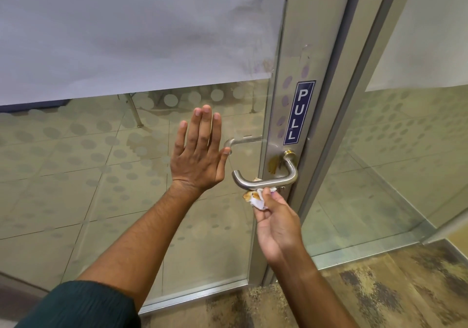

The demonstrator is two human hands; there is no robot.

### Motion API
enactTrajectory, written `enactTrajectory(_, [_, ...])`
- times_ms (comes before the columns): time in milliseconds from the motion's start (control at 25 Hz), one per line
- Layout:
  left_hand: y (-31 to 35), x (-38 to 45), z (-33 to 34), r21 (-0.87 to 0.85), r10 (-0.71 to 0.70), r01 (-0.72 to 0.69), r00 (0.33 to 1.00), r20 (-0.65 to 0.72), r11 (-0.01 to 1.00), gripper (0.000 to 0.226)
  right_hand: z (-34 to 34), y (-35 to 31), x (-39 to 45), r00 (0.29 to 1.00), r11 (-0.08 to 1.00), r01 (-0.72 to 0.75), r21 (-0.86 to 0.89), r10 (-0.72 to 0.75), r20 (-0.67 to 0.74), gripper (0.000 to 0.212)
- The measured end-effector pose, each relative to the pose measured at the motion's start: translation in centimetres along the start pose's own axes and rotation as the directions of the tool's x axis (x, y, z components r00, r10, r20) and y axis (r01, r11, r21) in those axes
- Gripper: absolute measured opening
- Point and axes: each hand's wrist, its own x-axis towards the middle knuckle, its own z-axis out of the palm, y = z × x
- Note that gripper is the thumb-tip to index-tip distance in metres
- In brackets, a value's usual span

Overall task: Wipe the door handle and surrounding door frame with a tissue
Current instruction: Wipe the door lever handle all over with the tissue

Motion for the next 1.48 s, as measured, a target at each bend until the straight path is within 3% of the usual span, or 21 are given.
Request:
enactTrajectory(160, [0.0, 0.1, 0.0, 0.010, 0.001, -0.001, 1.000, -0.002, 1.000, 0.079, 1.3, 1.8, -0.2, 0.998, 0.997, -0.061, 0.044, 0.060, 0.018, 0.018])
enactTrajectory(440, [-0.1, 0.0, 0.2, 0.010, 0.004, -0.004, 1.000, -0.003, 1.000, 0.078, 2.1, 1.7, 0.1, 0.959, 0.959, -0.239, 0.151, 0.209, 0.190, 0.039])
enactTrajectory(560, [-0.1, -0.1, 0.2, 0.012, 0.008, -0.008, 1.000, -0.009, 1.000, 0.078, 1.6, 1.3, -0.1, 0.963, 0.961, -0.242, 0.131, 0.221, 0.156, 0.032])
enactTrajectory(680, [-0.1, -0.1, 0.3, 0.019, 0.006, -0.006, 1.000, 0.000, 1.000, 0.077, 0.1, -0.5, 0.1, 0.993, 0.983, -0.117, 0.143, 0.115, 0.022, 0.021])
enactTrajectory(760, [0.0, 0.0, 0.3, 0.022, 0.004, -0.004, 1.000, 0.002, 1.000, 0.077, -0.9, -2.1, 0.6, 0.997, 0.995, 0.032, 0.092, -0.026, -0.067, 0.025])
enactTrajectory(920, [0.0, 0.2, 0.2, -0.007, -0.007, 0.007, 1.000, 0.017, 1.000, 0.078, -1.3, -3.8, 1.7, 0.933, 0.931, 0.320, -0.177, -0.342, -0.109, 0.023])
enactTrajectory(1000, [0.1, 0.2, -0.1, -0.024, -0.018, 0.019, 0.999, 0.037, 1.000, 0.080, -1.2, -4.0, 2.6, 0.863, 0.808, 0.431, -0.402, -0.499, -0.077, 0.025])
enactTrajectory(1080, [0.3, 0.4, -0.4, -0.050, -0.041, 0.044, 0.997, 0.062, 0.998, 0.081, -1.0, -4.8, 3.6, 0.785, 0.598, 0.501, -0.626, -0.618, 0.038, 0.026])
enactTrajectory(1200, [0.8, 0.7, -0.9, -0.103, -0.078, 0.083, 0.995, 0.059, 0.991, 0.077, -0.5, -6.5, 4.7, 0.729, 0.301, 0.521, -0.799, -0.644, 0.232, 0.023])
enactTrajectory(1320, [0.8, 0.9, -1.1, -0.139, -0.074, 0.079, 0.996, 0.041, 0.987, 0.080, -0.7, -7.3, 4.9, 0.634, 0.075, 0.562, -0.824, -0.679, 0.370, 0.023])
enactTrajectory(1480, [1.2, 1.5, -0.8, -0.086, -0.062, 0.066, 0.997, 0.047, 0.994, 0.086, -0.9, -7.8, 5.2, 0.380, -0.299, 0.653, -0.696, -0.665, 0.643, 0.024])
